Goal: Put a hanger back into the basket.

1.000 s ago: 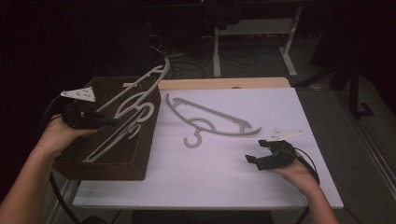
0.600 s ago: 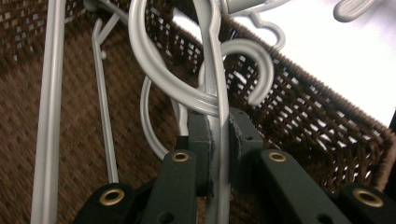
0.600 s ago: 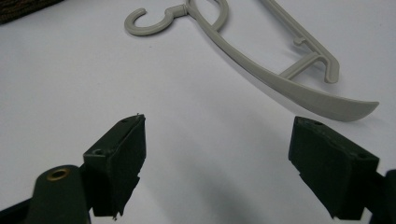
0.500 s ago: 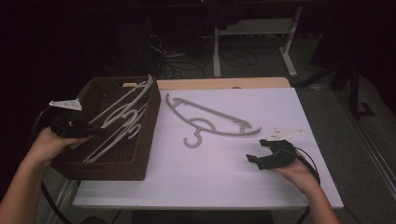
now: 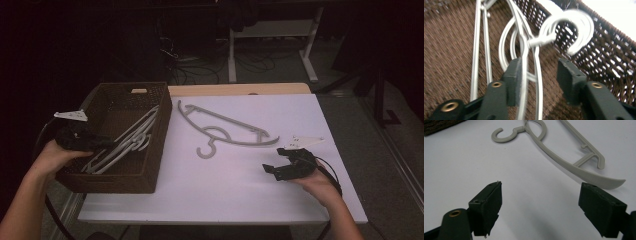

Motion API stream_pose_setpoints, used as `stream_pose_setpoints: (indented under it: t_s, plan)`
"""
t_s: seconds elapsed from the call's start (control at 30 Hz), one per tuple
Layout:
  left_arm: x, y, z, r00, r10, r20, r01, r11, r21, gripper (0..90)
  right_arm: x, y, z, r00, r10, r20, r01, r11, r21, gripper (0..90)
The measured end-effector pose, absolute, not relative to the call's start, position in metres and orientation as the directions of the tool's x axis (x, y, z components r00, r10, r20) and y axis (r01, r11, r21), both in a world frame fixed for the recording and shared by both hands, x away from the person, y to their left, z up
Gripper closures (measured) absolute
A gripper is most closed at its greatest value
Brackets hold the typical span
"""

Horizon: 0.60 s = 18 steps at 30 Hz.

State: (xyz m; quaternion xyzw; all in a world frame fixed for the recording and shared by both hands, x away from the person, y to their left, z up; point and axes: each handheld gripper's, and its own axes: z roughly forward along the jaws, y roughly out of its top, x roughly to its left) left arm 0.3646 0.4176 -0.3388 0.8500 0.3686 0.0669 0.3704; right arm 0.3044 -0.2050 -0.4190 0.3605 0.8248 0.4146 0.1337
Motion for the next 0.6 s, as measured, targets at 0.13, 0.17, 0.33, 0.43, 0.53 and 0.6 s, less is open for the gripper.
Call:
stream_pose_setpoints:
  t_s: [0.13, 0.17, 0.33, 0.43, 0.53, 0.6]
  plan:
    - [0.362, 0.402, -0.325, 0.726, 0.670, -0.157, 0.546, -0.422, 0.724, 37.2, 0.304, -0.205, -0.418, -0.704, 0.706, 0.081, 0.485, 0.393, 0.781, 18.6]
    - [0.362, 0.397, -0.322, 0.731, 0.665, -0.155, 0.536, -0.417, 0.734, 35.4, 0.304, -0.205, -0.418, -0.704, 0.706, 0.081, 0.484, 0.393, 0.782, 18.6]
    - [0.357, 0.364, -0.309, 0.756, 0.636, -0.156, 0.494, -0.397, 0.774, 27.0, 0.304, -0.204, -0.417, -0.711, 0.699, 0.077, 0.477, 0.399, 0.783, 18.6]
    - [0.354, 0.341, -0.302, 0.781, 0.608, -0.144, 0.457, -0.399, 0.795, 22.2, 0.305, -0.202, -0.416, -0.714, 0.696, 0.085, 0.480, 0.397, 0.782, 18.6]
    - [0.352, 0.318, -0.297, 0.812, 0.567, -0.141, 0.420, -0.400, 0.815, 18.4, 0.309, -0.199, -0.414, -0.715, 0.693, 0.093, 0.486, 0.396, 0.779, 18.9]
    - [0.349, 0.301, -0.295, 0.828, 0.543, -0.140, 0.402, -0.402, 0.822, 16.3, 0.312, -0.197, -0.413, -0.715, 0.692, 0.101, 0.491, 0.395, 0.776, 19.5]
